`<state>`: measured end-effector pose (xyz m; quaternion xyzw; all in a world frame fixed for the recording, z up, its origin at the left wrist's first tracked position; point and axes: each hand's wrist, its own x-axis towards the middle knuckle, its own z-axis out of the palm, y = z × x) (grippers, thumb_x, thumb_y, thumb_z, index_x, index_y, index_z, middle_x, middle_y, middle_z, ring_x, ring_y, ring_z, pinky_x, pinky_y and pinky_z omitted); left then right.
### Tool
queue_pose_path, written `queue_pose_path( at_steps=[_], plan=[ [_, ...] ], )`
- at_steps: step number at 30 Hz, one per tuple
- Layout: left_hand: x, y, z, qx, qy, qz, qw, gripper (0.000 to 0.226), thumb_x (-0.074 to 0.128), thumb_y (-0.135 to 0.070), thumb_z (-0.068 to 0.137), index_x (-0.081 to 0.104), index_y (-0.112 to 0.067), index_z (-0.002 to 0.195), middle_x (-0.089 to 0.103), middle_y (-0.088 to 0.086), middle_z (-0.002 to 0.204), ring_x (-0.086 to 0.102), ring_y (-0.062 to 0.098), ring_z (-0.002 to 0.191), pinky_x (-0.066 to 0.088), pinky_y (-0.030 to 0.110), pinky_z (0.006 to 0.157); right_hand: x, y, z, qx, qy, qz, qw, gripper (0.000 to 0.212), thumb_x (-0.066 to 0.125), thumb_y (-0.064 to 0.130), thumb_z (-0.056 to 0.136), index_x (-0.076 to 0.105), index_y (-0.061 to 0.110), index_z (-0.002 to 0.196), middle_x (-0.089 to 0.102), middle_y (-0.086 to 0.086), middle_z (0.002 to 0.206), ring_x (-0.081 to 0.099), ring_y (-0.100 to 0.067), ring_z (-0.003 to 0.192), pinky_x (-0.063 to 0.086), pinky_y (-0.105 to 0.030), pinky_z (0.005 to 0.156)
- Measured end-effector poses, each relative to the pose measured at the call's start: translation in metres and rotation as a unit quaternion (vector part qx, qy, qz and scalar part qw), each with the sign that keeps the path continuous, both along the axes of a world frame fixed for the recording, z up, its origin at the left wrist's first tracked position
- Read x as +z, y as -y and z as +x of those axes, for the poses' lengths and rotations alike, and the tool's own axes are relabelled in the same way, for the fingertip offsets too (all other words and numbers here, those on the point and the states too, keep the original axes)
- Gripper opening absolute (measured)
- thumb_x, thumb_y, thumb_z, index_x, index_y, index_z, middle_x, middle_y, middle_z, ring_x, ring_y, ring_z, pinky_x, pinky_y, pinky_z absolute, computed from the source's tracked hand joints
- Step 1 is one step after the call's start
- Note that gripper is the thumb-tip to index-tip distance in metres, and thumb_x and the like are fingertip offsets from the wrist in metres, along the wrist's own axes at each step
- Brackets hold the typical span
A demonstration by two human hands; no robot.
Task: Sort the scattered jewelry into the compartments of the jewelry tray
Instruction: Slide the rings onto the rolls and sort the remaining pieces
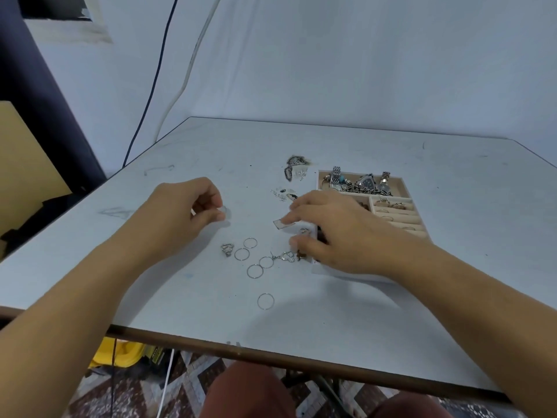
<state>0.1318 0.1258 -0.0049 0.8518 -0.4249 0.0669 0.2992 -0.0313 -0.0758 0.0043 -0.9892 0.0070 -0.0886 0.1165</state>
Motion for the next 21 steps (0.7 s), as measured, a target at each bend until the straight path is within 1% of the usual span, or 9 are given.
queue_pose_path(
  at_steps=[2, 5, 8, 10, 14, 17, 19, 21],
  plan=[
    [-0.002, -0.004, 0.001, 0.008, 0.003, -0.025, 1.0, 0.016, 0.071, -0.024, 0.083, 0.057, -0.031, 0.078, 0.063, -0.013, 0.074, 0.054, 0.0, 0.07, 0.037, 0.004, 0.061, 0.002, -0.011, 0.013, 0.021, -0.02, -0.007, 1.0, 0.033, 0.056, 0.044, 0.089, 0.06, 0.033, 0.12, 0.054, 0.007, 0.122, 0.042, -0.014, 0.116, 0.035, -0.038, 0.101],
    [-0.008, -0.005, -0.002, 0.023, 0.012, -0.068, 0.997, 0.012, 0.07, -0.02, 0.084, 0.06, -0.025, 0.081, 0.063, -0.014, 0.074, 0.053, -0.002, 0.071, 0.037, 0.003, 0.062, 0.004, -0.023, 0.031, 0.035, -0.051, 0.005, 0.998, 0.033, 0.058, 0.046, 0.088, 0.06, 0.033, 0.119, 0.054, 0.007, 0.112, 0.039, -0.013, 0.11, 0.035, -0.034, 0.094],
    [-0.014, -0.006, -0.002, 0.043, 0.008, -0.097, 0.994, 0.012, 0.07, -0.019, 0.083, 0.061, -0.025, 0.083, 0.062, -0.014, 0.074, 0.053, -0.001, 0.071, 0.036, 0.002, 0.061, 0.007, -0.028, 0.045, 0.034, -0.08, 0.033, 0.996, 0.032, 0.061, 0.046, 0.086, 0.06, 0.036, 0.116, 0.053, 0.008, 0.103, 0.037, -0.012, 0.104, 0.03, -0.028, 0.084],
    [-0.016, -0.006, 0.0, 0.043, 0.006, -0.099, 0.994, 0.012, 0.071, -0.019, 0.083, 0.06, -0.025, 0.084, 0.062, -0.014, 0.075, 0.054, 0.0, 0.072, 0.037, 0.002, 0.062, 0.006, -0.028, 0.052, 0.03, -0.106, 0.042, 0.993, 0.026, 0.063, 0.046, 0.085, 0.062, 0.038, 0.11, 0.051, 0.009, 0.101, 0.038, -0.012, 0.104, 0.029, -0.028, 0.081],
    [-0.018, -0.005, 0.002, 0.042, 0.003, -0.096, 0.994, 0.012, 0.072, -0.019, 0.082, 0.061, -0.025, 0.084, 0.062, -0.014, 0.075, 0.054, 0.0, 0.073, 0.037, 0.001, 0.062, 0.005, -0.026, 0.062, 0.031, -0.154, 0.077, 0.985, 0.017, 0.064, 0.046, 0.084, 0.061, 0.038, 0.099, 0.052, 0.01, 0.096, 0.041, -0.013, 0.103, 0.038, -0.033, 0.082],
    [-0.018, -0.004, 0.002, 0.04, -0.001, -0.092, 0.995, 0.012, 0.072, -0.018, 0.082, 0.062, -0.024, 0.084, 0.063, -0.014, 0.074, 0.055, -0.001, 0.073, 0.037, 0.001, 0.063, 0.007, -0.024, 0.068, 0.024, -0.199, 0.083, 0.976, 0.016, 0.063, 0.046, 0.084, 0.06, 0.036, 0.096, 0.064, 0.003, 0.097, 0.052, -0.008, 0.091, 0.045, -0.031, 0.08],
    [-0.019, -0.003, 0.001, 0.04, -0.007, -0.092, 0.995, 0.011, 0.073, -0.018, 0.081, 0.063, -0.023, 0.084, 0.063, -0.014, 0.074, 0.055, -0.001, 0.073, 0.037, 0.001, 0.063, 0.007, -0.025, 0.071, 0.023, -0.217, 0.081, 0.973, 0.016, 0.063, 0.045, 0.084, 0.06, 0.033, 0.095, 0.066, 0.004, 0.094, 0.056, -0.006, 0.081, 0.045, -0.027, 0.074],
    [-0.019, -0.003, -0.001, 0.043, -0.018, -0.095, 0.994, 0.011, 0.073, -0.018, 0.081, 0.064, -0.022, 0.085, 0.063, -0.013, 0.074, 0.055, 0.0, 0.073, 0.037, 0.001, 0.063, 0.008, -0.026, 0.07, 0.024, -0.214, 0.083, 0.973, 0.015, 0.063, 0.041, 0.085, 0.061, 0.028, 0.093, 0.065, 0.006, 0.088, 0.055, -0.005, 0.074, 0.042, -0.023, 0.067]
  ],
)
